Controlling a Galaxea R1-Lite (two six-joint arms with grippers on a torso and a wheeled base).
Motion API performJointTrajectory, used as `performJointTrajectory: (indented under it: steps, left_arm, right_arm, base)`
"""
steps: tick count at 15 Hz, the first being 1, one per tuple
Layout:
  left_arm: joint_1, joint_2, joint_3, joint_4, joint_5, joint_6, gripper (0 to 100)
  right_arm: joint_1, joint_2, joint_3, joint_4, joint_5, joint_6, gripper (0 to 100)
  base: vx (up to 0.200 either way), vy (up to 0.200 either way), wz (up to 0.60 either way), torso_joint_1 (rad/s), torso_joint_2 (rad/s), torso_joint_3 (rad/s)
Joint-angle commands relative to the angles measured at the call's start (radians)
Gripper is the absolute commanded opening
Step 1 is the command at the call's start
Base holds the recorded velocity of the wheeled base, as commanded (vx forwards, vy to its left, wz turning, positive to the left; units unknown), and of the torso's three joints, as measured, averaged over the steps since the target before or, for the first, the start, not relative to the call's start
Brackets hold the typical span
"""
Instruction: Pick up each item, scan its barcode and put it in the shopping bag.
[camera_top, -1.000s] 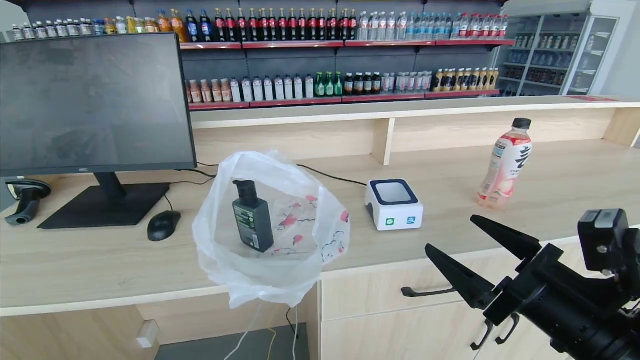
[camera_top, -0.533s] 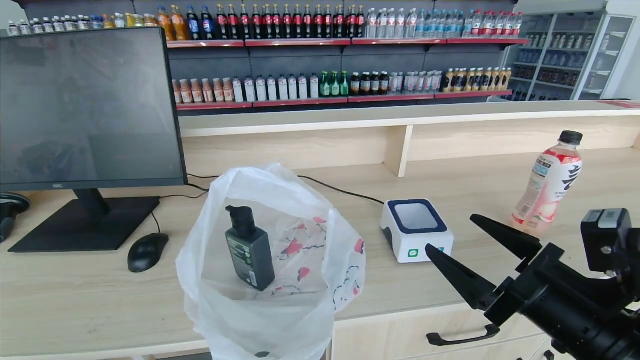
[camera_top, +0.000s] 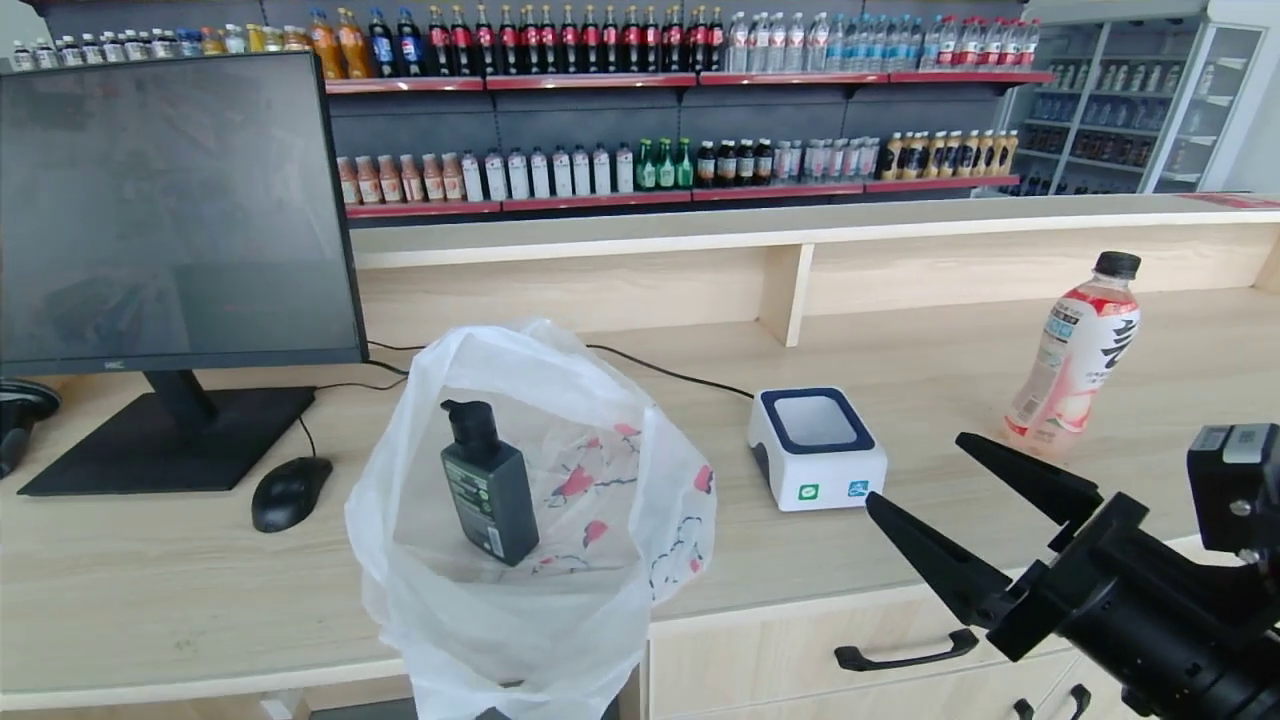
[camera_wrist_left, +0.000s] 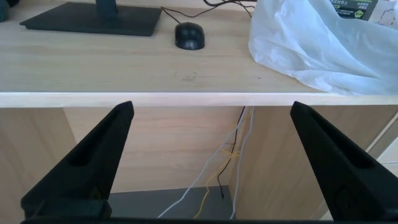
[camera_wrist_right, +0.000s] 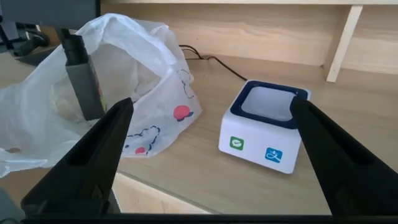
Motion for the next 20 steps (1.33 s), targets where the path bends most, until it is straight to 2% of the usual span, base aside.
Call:
performJointTrajectory:
  steps: [1, 3, 20]
  left_arm:
    - [0.000, 0.000, 0.000, 0.000, 0.000, -0.001, 100]
    - [0.000, 0.000, 0.000, 0.000, 0.000, 0.001, 100]
    - [0.000, 0.000, 0.000, 0.000, 0.001, -0.001, 100]
  right_arm:
    - [0.001, -0.004, 0.000, -0.002, 0.000, -0.001, 100]
    - [0.001, -0.006, 0.005, -0.002, 0.000, -0.001, 100]
    - [-0.002, 0.019, -0.008, -0.002, 0.000, -0.002, 100]
  base:
    - [0.000, 0.000, 0.00, 0.000, 0.00, 0.000]
    - [0.000, 0.000, 0.00, 0.000, 0.00, 0.000]
    - [0.000, -0.200, 0.00, 0.005, 0.00, 0.001]
